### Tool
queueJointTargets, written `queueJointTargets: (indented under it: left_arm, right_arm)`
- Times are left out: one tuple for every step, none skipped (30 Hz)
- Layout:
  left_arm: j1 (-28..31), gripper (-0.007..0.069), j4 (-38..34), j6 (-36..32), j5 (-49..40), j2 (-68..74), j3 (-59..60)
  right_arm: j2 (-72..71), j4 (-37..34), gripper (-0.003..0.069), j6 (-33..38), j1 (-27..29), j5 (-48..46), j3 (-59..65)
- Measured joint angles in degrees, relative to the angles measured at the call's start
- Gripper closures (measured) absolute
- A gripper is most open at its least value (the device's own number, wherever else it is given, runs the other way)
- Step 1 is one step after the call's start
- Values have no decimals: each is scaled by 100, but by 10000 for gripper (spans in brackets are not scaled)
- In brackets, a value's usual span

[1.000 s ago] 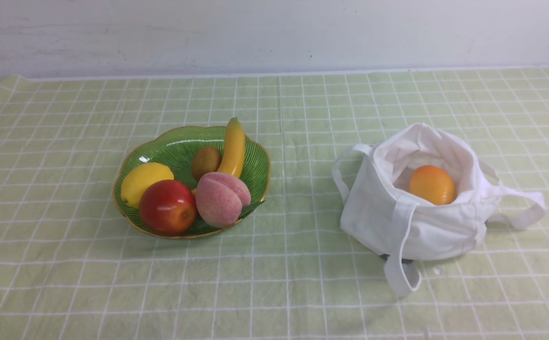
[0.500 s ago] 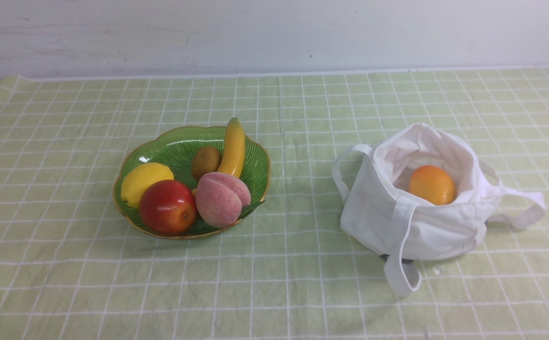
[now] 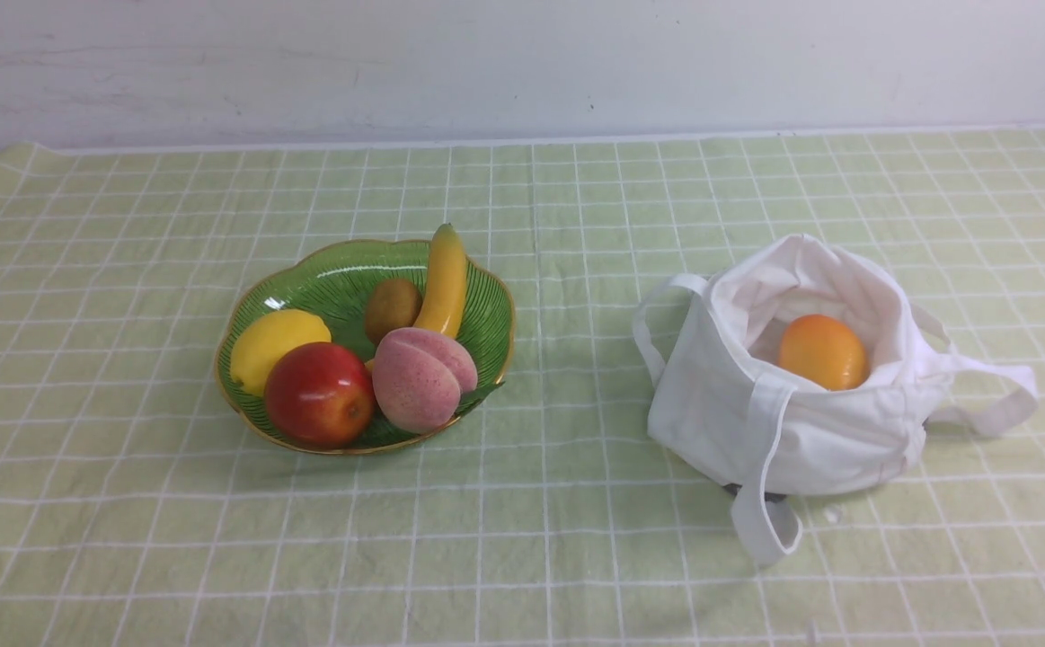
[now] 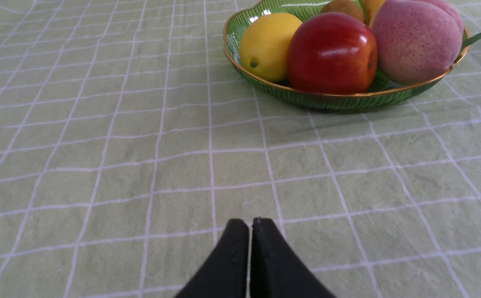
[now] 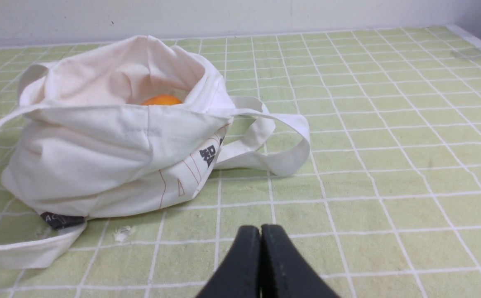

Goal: Take the fruit out of the bag on the green coffee tablecloth and place them on the plate.

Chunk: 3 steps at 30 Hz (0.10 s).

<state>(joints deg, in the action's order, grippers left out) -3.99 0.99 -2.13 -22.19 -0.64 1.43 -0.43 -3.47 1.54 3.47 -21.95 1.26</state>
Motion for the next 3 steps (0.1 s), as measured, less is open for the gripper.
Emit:
queueJointTargets:
  left_arm:
    - [0, 632, 0, 0, 0, 0, 0]
    - [0, 632, 0, 0, 0, 0, 0]
    - [0, 632, 0, 0, 0, 0, 0]
  right_arm:
    - [0, 0, 673, 0, 0, 0, 0]
    - [0, 0, 673, 0, 0, 0, 0]
    - [0, 0, 673, 0, 0, 0, 0]
